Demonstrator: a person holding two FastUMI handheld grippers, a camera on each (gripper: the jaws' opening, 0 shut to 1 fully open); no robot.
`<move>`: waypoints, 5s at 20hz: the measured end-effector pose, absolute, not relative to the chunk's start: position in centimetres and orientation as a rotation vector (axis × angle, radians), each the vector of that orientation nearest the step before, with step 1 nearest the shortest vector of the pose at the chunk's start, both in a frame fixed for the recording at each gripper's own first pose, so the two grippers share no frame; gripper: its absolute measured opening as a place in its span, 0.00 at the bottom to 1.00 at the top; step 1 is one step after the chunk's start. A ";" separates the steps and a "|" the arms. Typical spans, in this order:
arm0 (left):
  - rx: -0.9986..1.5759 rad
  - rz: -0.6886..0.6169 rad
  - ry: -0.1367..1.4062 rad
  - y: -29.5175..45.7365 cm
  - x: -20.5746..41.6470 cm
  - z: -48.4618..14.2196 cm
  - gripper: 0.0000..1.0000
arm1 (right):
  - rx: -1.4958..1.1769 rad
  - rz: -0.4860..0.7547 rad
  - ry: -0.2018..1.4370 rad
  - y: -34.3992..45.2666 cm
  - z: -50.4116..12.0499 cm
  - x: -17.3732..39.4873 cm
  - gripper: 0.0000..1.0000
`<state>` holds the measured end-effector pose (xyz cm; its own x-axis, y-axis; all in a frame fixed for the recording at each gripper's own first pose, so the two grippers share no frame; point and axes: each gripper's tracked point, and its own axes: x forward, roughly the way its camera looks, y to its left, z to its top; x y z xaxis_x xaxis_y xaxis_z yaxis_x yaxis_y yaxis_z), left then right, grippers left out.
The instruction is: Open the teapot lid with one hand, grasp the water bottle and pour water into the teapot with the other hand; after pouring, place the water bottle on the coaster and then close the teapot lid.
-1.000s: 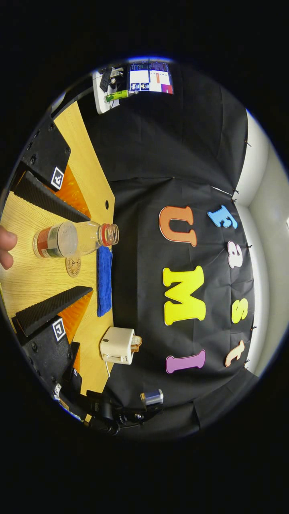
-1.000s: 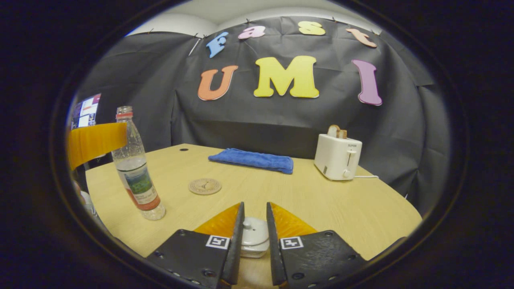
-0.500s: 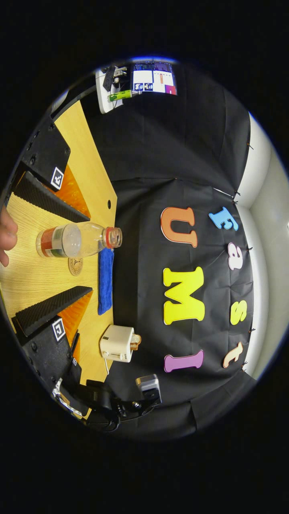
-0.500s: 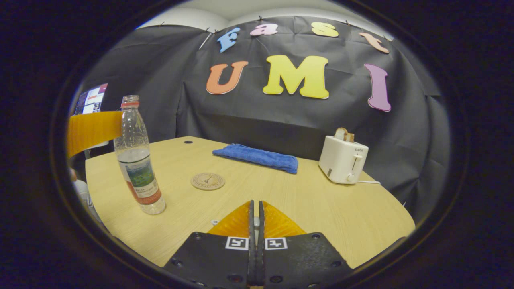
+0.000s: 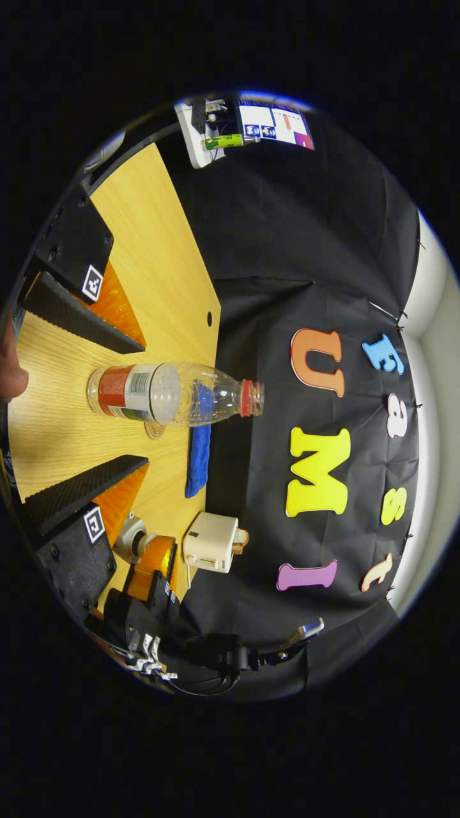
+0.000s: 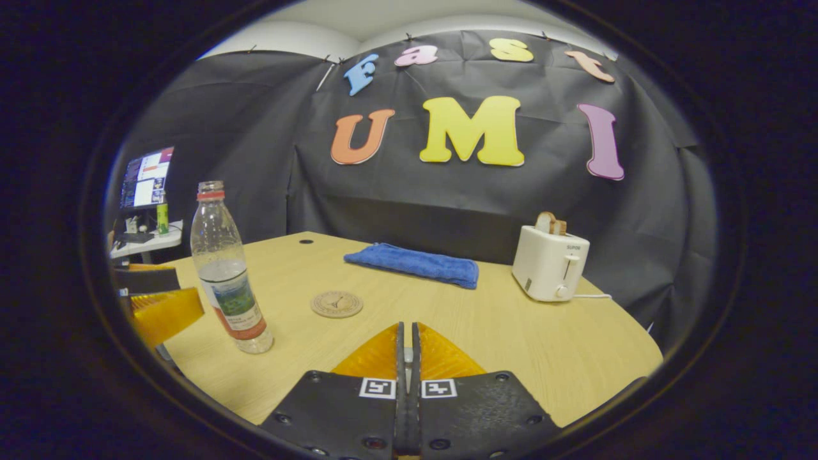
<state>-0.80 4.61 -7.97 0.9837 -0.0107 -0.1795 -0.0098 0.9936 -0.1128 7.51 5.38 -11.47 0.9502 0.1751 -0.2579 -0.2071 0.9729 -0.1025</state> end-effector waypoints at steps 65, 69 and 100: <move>1.744 -0.006 0.177 3.1 5.3 -4.9 0.72 | -0.003 0.104 0.264 -11.4 -12.0 -0.5 0.00; 1.803 -0.004 0.176 2.6 5.7 -4.6 0.72 | 0.000 0.103 0.262 -11.7 -12.0 -0.6 0.00; 2.005 0.054 0.151 0.7 6.5 -2.2 0.71 | 0.028 0.111 0.243 -11.8 -11.8 -1.2 0.00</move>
<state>6.54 0.70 -2.20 0.9909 0.1309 -0.0301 0.0828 -0.4188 0.9043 -1.17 -11.83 -11.75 0.9644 0.1136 -0.2388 -0.1067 0.9934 0.0414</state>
